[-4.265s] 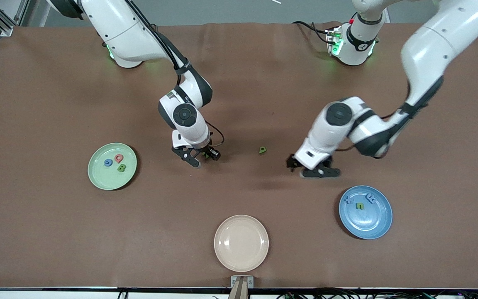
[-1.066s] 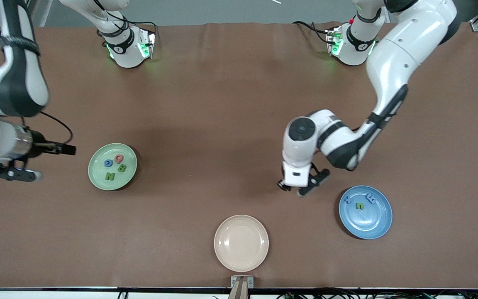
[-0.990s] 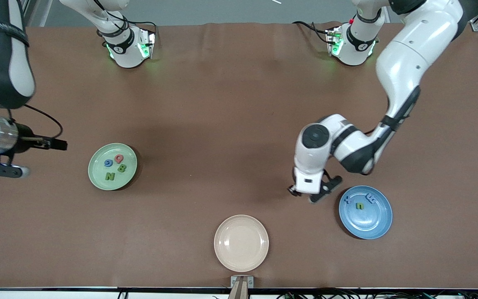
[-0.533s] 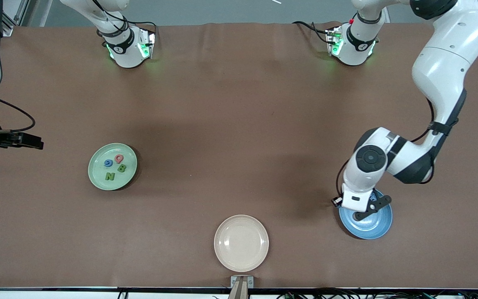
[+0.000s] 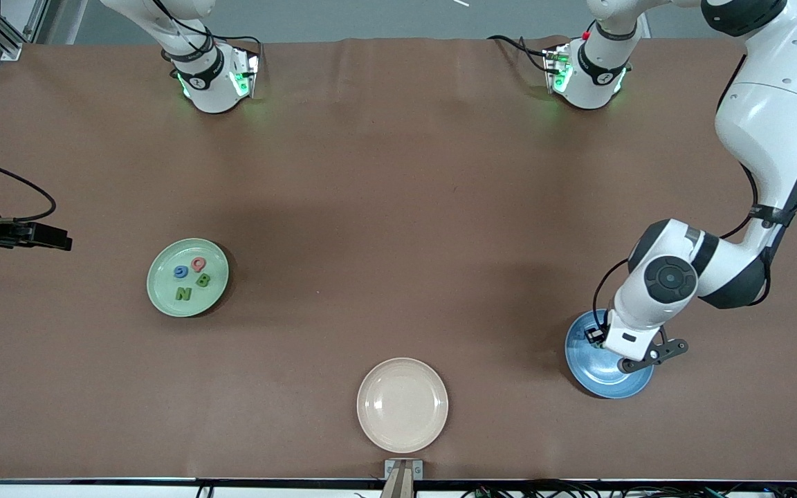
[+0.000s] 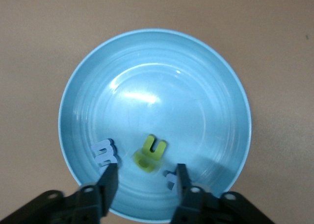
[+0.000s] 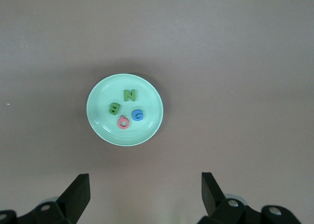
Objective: Sort upper and lower case letters into plates
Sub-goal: 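Lower the green p onto the blue plate and open the left gripper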
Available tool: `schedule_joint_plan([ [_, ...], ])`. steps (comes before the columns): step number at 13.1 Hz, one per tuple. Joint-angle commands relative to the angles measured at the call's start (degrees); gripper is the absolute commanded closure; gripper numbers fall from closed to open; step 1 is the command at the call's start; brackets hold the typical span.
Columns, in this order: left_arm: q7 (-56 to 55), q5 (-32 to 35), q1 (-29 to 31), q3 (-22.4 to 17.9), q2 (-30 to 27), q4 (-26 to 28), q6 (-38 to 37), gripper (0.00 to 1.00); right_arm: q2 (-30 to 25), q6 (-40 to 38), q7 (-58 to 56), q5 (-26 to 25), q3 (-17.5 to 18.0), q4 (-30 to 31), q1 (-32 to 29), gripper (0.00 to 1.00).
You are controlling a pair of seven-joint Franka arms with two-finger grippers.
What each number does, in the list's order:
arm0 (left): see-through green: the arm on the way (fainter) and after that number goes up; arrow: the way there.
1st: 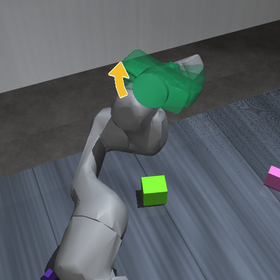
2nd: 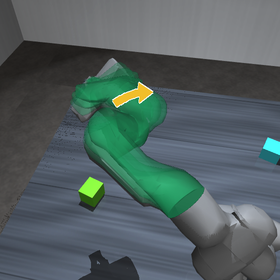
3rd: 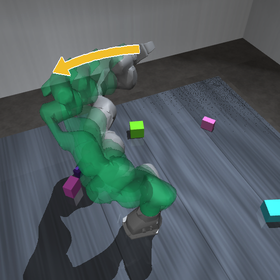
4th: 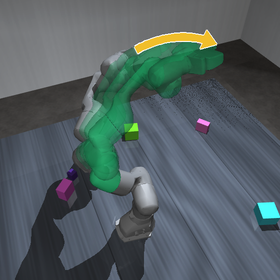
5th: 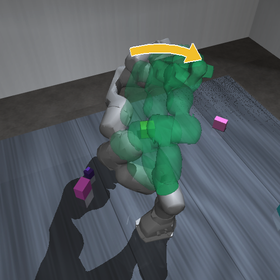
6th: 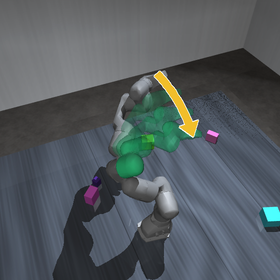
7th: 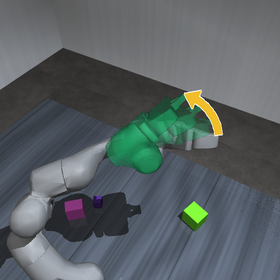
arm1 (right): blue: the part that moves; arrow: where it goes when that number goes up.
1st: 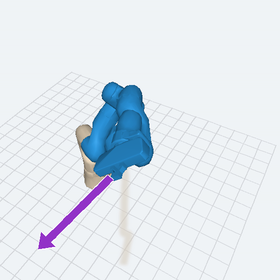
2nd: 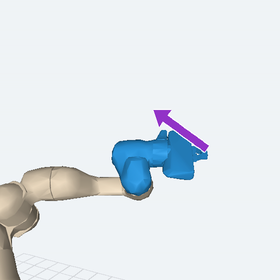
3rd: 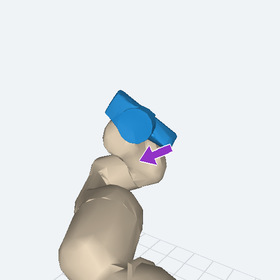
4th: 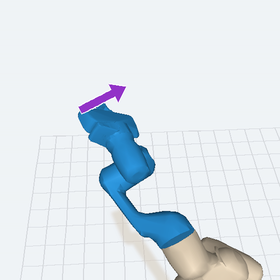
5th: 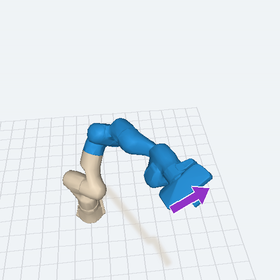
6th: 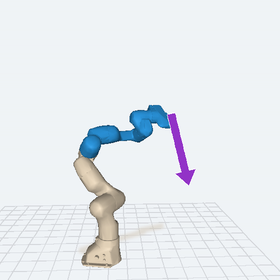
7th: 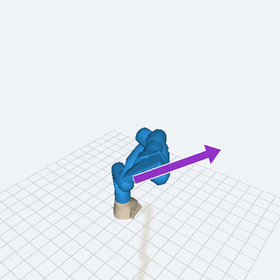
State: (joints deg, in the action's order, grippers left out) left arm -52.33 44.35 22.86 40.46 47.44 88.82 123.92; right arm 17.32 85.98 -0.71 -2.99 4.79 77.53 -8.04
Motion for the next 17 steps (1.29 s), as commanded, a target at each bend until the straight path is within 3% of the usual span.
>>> schedule_joint_plan([
  [1,2.23,-4.69,0.78,0.93,-1.82,0.21,-0.61,0.0,-0.7,0.59,0.88,1.76,0.04,1.13,0.99,0.0],
  [3,3.46,-5.5,0.95,3.04,-3.84,0.13,-4.53,0.0,-3.42,2.86,5.8,1.85,0.13,5.42,1.27,0.0],
  [5,6.35,-5.5,3.14,6.63,-4.99,-1.45,-8.41,0.0,-9.03,8.12,5.99,1.85,0.04,13.75,2.23,0.0],
  [7,12.74,-5.5,9.0,12.42,-6.22,-1.63,-10.88,0.0,-13.44,10.52,6.07,1.85,-0.92,18.87,3.45,0.0],
  [9,20.48,-5.5,17.52,20.32,-6.22,-1.72,-13.42,0.0,-15.72,9.65,5.99,2.11,-4.86,20.02,6.44,0.0],
  [12,25.34,-4.54,24.23,27.99,-6.48,-2.68,-20.79,0.0,-18.89,7.98,5.81,2.11,-5.41,21.53,5.93,0.0],
  [14,25.44,-4.45,25.39,31.33,-7.88,-5.66,-27.12,0.0,-20.56,6.92,5.64,2.11,-5.32,21.88,5.84,0.0],
  [17,26.05,-4.53,25.3,31.79,-12.46,-6.38,-29.61,0.0,-23.03,6.04,5.55,2.11,-5.58,22.93,6.88,0.0],
])
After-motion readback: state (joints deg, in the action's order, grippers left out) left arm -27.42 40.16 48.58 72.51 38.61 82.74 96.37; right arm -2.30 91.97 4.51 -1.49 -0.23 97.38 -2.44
